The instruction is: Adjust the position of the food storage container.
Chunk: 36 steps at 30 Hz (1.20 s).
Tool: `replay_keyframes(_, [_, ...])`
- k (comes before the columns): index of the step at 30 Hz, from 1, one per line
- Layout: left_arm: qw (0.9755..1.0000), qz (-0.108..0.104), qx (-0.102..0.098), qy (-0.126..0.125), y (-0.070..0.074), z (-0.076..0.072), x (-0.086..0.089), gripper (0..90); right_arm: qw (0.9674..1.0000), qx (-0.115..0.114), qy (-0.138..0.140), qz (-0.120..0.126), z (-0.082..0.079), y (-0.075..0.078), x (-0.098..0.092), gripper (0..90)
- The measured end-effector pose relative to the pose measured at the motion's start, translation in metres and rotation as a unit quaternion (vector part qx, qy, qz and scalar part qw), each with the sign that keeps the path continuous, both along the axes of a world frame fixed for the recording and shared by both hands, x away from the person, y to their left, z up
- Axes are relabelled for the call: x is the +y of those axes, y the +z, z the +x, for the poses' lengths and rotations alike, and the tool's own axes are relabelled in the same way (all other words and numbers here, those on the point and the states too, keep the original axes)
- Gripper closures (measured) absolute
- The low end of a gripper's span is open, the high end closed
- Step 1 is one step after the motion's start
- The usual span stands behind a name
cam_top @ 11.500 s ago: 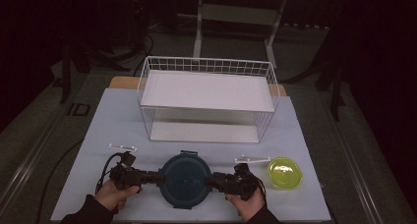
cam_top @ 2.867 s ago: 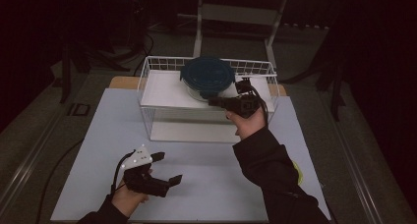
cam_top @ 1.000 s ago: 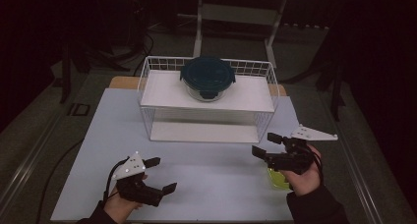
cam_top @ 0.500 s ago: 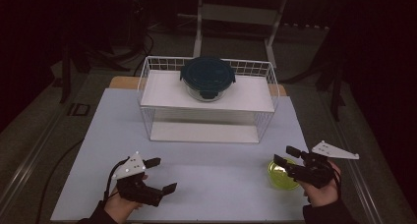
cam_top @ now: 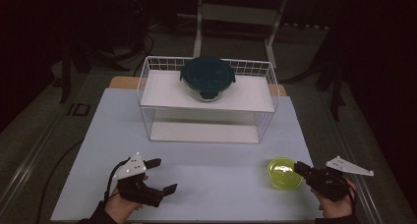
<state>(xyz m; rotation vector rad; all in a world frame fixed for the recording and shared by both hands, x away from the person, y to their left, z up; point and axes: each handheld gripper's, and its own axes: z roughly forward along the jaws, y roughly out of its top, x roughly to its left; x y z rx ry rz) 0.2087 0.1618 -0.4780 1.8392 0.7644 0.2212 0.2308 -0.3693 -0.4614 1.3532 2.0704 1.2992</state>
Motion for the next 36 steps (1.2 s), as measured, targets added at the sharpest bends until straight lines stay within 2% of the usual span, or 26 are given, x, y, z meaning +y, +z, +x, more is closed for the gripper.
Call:
replay_keyframes(6, [1.0000, 0.000, 0.000, 0.001, 0.000, 0.000, 0.000, 0.9, 0.9997, 0.014, -0.019, -0.007, -0.006, -0.009, -0.015, 89.4])
replay_keyframes(13, [1.0000, 0.000, 0.001, 0.000, 0.000, 0.000, 0.000, 0.8, 0.9986, 0.026, -0.046, -0.006, -0.010, -0.021, -0.031, 89.9])
replay_keyframes(18, [1.0000, 0.000, 0.000, 0.000, 0.000, 0.000, -0.001, 0.9, 0.9970, 0.048, -0.060, -0.007, -0.008, -0.039, -0.040, 90.0])
replay_keyframes(21, [1.0000, -0.001, -0.001, 0.001, 0.000, 0.000, 0.000, 0.9, 0.9965, 0.058, -0.060, -0.008, -0.007, -0.044, -0.039, 90.0])
replay_keyframes(26, [1.0000, 0.000, -0.002, 0.000, 0.000, 0.000, 0.000, 0.9, 0.9956, 0.081, -0.045, -0.015, -0.005, -0.061, -0.030, 90.0])
replay_keyframes(36, [1.0000, 0.000, -0.002, 0.001, 0.000, 0.000, 0.000, 0.9, 0.9950, 0.094, -0.016, -0.030, 0.001, -0.069, -0.009, 90.0])
